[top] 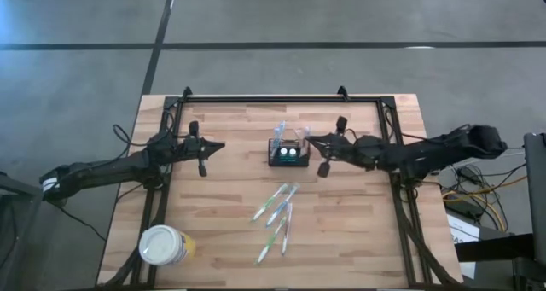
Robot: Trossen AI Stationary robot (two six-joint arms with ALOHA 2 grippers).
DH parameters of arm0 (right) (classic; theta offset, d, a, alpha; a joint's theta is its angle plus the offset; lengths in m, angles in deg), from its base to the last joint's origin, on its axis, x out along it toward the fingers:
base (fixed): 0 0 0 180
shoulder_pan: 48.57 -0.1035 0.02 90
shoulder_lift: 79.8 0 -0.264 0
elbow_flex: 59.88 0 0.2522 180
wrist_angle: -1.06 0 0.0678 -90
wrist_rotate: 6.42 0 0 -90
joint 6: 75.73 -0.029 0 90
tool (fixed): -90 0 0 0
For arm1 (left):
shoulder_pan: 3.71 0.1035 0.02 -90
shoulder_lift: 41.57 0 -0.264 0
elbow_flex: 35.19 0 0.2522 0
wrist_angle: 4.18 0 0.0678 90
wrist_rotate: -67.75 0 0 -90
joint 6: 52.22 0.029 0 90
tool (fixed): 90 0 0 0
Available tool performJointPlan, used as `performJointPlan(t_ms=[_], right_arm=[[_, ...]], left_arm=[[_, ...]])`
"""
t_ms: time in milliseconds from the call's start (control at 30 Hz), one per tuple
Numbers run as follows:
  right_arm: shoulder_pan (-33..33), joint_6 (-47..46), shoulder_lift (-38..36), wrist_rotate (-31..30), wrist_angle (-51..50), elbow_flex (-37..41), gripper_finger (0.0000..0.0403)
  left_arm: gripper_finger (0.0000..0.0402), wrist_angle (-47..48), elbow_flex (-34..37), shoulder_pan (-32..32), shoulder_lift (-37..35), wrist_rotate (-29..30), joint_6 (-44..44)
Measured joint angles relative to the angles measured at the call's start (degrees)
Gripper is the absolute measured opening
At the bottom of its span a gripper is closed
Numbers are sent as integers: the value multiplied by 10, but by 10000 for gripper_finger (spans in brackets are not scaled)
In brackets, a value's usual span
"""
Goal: Pick & Place toothbrushing station
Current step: Put the right purple toothbrush into the wire organizer
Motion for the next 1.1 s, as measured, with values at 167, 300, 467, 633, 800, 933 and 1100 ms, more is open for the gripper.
performJointPlan(t_ms=[167, 300, 467, 633, 800, 933, 1100], right_arm=[[-1, -3, 21, -33, 3, 4, 8], [1, -3, 41, -63, 32, 19, 8], [1, -8, 73, -84, 78, 40, 8], [0, -11, 125, -94, 118, 40, 8], [0, -9, 187, -120, 166, 41, 8], [-2, -7, 232, -133, 208, 41, 8], [-7, -3, 276, -140, 255, 41, 8]], left_arm=[[7, 0, 0, 0, 0, 0, 0], [7, 0, 0, 0, 1, 0, 0], [7, 1, 0, 0, 1, 0, -2], [7, 1, 0, 0, 1, 0, -3], [7, 3, 0, 0, 1, 0, -3], [7, 6, 0, 0, 1, 0, -3], [7, 7, 0, 0, 1, 0, -3]])
